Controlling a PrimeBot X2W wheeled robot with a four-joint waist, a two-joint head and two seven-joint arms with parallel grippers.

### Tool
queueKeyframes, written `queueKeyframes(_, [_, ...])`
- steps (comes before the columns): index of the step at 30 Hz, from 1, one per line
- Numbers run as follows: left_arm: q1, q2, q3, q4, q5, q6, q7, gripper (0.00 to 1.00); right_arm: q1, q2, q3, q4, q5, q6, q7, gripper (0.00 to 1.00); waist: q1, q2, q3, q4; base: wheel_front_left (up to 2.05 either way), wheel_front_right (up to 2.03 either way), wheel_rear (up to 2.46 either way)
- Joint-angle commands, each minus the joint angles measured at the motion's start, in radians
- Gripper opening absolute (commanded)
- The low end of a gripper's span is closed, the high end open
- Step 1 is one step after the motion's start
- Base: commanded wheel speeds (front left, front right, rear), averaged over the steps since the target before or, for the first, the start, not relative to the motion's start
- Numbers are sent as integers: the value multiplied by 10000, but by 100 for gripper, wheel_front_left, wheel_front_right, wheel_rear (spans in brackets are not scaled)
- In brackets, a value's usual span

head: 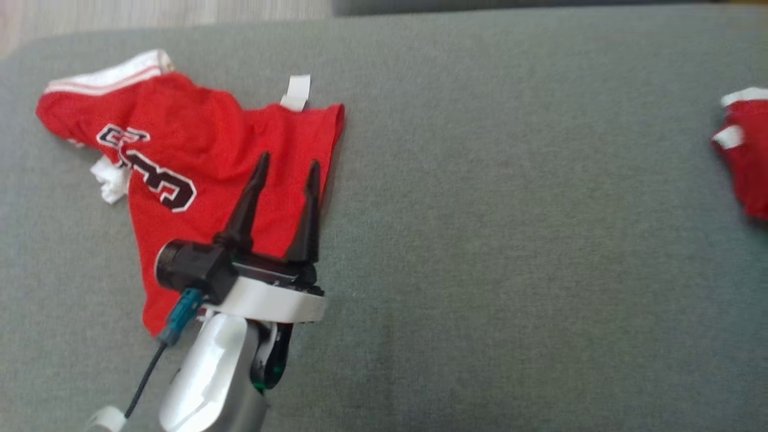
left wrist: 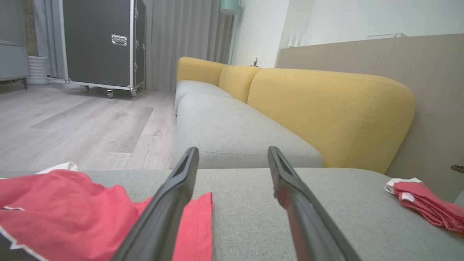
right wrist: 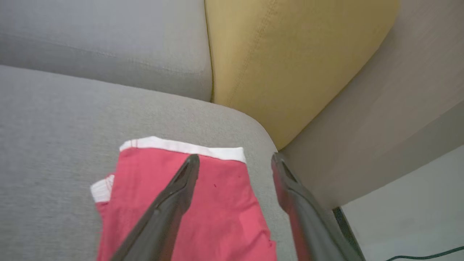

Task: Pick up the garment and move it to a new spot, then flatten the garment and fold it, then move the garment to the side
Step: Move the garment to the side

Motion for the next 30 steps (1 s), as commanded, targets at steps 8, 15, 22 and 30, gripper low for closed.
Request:
queueKeyframes(8, [573,70,940,-362,112,22,-51,100,412,1509,-611,-936,71,19,-653,100,-1,0,-1743,-588,0,0,0])
queueKeyframes(15, [1422,70,1543,-588,21,57,-51,100,1790,3701,-1539,-5104,1059,19,-705,100,-1,0,-2541,-919,0,0,0])
queueKeyframes(22, [1877,70,1847,-785,-300,187,-51,100,3483,5145,-1723,-7556,1152,19,-707,100,-1,0,-2659,-983,0,0,0])
queueKeyframes(30, [2083,70,1851,-598,-437,176,-51,100,5984,5716,-1968,-8987,1086,19,-708,100,-1,0,-2700,-767,0,0,0])
